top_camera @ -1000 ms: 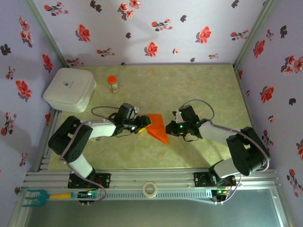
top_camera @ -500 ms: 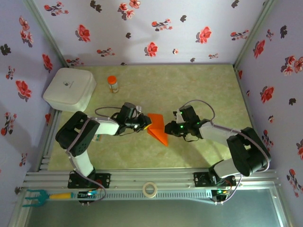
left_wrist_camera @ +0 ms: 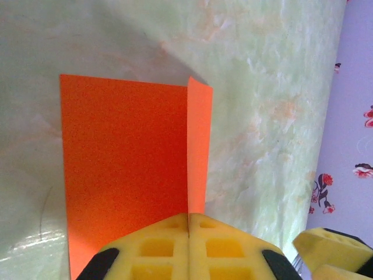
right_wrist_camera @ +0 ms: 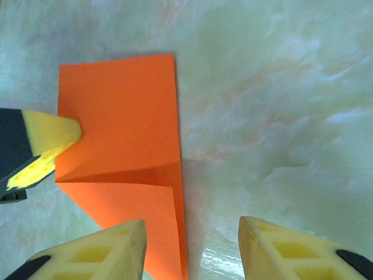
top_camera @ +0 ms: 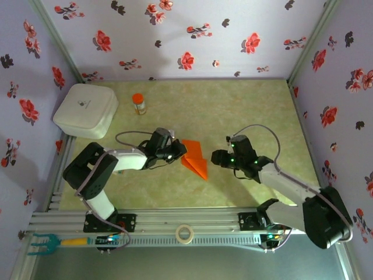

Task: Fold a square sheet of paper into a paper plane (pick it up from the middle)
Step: Fourth fold the wing at the center of the table.

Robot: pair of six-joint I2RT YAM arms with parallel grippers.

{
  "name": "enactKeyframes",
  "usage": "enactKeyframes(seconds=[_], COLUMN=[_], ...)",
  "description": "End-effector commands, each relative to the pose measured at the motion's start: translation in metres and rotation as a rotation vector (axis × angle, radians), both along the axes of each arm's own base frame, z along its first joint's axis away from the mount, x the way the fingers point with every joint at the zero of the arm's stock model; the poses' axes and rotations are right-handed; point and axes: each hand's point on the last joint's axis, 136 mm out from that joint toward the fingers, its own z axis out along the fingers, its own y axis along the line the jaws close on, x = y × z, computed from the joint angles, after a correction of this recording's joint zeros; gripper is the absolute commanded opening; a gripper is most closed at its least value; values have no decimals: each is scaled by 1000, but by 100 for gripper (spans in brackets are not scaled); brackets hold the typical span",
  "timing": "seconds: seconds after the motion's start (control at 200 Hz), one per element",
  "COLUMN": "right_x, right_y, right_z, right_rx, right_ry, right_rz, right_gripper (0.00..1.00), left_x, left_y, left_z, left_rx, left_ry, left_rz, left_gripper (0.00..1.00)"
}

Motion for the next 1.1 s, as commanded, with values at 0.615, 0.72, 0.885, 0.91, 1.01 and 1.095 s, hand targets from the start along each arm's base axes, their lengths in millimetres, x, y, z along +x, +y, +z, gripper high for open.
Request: enactKeyframes(seconds=[0.615, 0.72, 0.885, 0.91, 1.01, 1.095], right_x=[4, -3, -12, -14, -24, -29], right_y=[-8, 13, 30, 33, 41, 40], right_z=[53, 50, 29, 25, 16, 7], right_rx=[46, 109, 96, 78, -45, -175], right_ry=[-218, -190, -121, -120, -177, -249], right_rz=[-12, 91, 161, 176, 231, 252], right_gripper=[99, 99, 93, 91, 83, 77], left_x=[-5, -4, -3, -3, -3, -2], left_y=[-10, -11, -12, -13, -13, -12], left_z=[9, 12, 12, 13, 14, 15], left_rx=[-8, -27, -48, -55, -68, -75], left_ry=[-27, -29, -25, -25, -25, -29], left_rz=[-37, -57, -83, -89, -100, -100], left_gripper=[18, 20, 22, 22, 23, 23])
